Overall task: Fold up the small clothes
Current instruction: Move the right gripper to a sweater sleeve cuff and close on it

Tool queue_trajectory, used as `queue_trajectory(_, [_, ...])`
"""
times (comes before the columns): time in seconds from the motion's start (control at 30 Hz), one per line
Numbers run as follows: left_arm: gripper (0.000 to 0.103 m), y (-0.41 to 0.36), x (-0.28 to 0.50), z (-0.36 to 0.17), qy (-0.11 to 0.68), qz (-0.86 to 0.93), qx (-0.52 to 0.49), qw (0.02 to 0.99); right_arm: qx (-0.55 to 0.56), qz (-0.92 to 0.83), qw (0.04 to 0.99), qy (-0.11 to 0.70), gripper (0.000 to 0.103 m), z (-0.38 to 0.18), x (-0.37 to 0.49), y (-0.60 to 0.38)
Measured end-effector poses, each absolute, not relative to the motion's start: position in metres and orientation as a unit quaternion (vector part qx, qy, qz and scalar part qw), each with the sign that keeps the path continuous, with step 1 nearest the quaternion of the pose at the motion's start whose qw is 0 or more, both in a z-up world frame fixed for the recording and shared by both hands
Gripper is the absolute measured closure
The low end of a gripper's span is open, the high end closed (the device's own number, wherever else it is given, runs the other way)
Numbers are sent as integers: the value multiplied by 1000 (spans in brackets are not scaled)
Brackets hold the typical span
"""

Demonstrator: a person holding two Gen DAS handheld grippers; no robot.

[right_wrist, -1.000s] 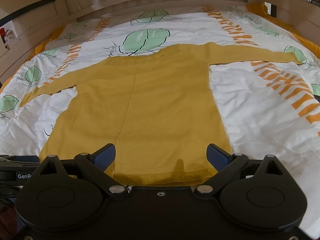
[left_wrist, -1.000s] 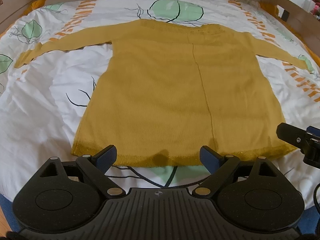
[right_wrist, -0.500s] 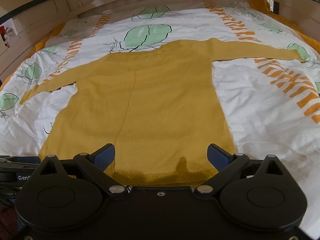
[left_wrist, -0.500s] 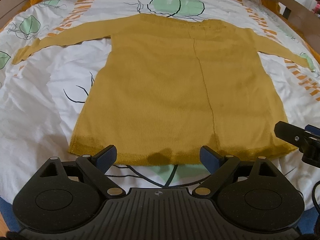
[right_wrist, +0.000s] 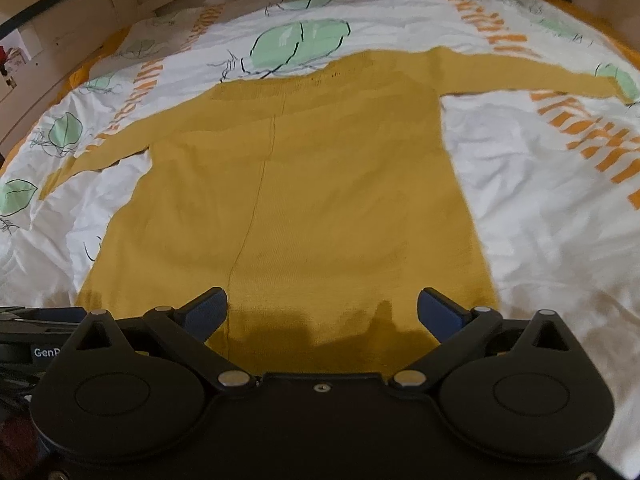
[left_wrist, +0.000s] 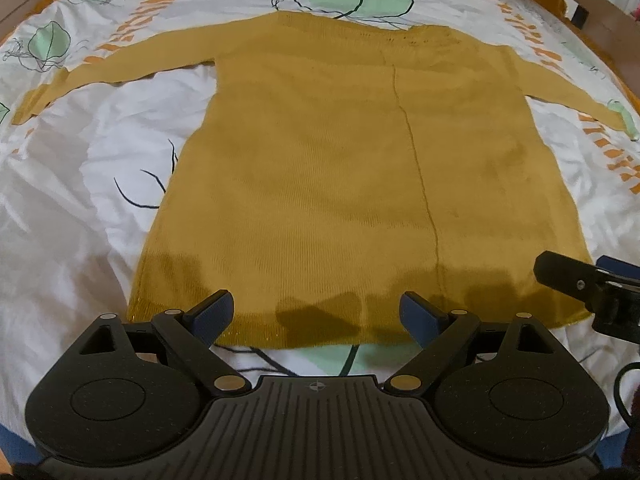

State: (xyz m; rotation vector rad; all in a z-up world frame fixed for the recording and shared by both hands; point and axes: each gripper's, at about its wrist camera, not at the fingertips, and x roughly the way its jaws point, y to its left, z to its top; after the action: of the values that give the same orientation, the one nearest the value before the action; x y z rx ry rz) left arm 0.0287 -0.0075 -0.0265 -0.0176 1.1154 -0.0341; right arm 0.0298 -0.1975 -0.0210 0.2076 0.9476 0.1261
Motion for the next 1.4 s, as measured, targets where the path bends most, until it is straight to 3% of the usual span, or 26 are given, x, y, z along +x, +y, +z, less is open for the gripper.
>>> queue_trajectory(0.3, [13,-5,57,-24,524,-19,-11,851,152,92,859,479,1,-31,59,-214])
queue_trajectory(0.8, [13,-3,131,-7,460,-25,-4,888,198,154,857,451,0,-22,131,-244])
queue_trajectory(1.4, [13,-26,238,-34,428,-36,16,903,198,176,871,415,1,-34,234,-275])
